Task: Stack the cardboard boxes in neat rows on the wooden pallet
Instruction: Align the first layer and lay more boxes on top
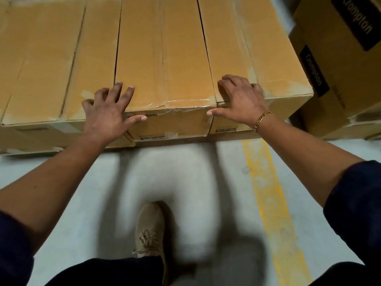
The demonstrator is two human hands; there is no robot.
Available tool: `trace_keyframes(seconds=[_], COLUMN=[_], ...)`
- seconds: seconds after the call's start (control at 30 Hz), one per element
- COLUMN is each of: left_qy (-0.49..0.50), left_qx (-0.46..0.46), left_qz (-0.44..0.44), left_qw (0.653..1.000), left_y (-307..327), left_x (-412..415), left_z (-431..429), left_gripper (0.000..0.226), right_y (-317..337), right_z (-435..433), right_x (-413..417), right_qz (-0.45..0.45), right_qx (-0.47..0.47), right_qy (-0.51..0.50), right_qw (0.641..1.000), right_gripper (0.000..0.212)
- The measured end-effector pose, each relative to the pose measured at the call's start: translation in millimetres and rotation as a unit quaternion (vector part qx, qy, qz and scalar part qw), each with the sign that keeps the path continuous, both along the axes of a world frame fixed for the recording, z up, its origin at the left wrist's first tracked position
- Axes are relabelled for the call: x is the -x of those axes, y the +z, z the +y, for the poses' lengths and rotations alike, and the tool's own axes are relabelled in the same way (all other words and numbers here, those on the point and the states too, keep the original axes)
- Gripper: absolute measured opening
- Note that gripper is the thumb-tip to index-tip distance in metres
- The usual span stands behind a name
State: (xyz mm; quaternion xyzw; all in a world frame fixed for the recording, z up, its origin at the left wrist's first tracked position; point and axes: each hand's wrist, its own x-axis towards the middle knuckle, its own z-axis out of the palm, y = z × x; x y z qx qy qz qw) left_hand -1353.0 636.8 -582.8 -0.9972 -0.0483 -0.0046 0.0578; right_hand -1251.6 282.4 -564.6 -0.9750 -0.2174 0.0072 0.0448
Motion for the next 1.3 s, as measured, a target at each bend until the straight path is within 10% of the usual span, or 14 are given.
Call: trace_keyframes(seconds=[0.73, 0.97, 1.3], left_qy=[0.004, -0.012, -0.179], left_qx=[0.009, 0.022, 0.04], left_qz=[-0.009, 0.007, 0.042], left_qw=[1.0, 1.0, 0.982], left_y=[-0.7, 4.1, 21.6], left_x=[-10.0, -13.2, -72.6], left_z=[3.1, 1.5, -147.6], left_gripper=[0.091, 0.11, 0.117], right_y=[-3.6, 2.2, 9.3], right_z=[7.5, -34.8, -156.2], right_x=[0.8, -10.9, -25.7], right_qz=[-0.03, 0.008, 0.087], right_qx=[-0.013, 0.03, -0.014], right_qy=[-0.018, 0.025, -0.188], right_qw=[0.999, 0.999, 0.978], right_gripper=[0.084, 0.114, 0.135])
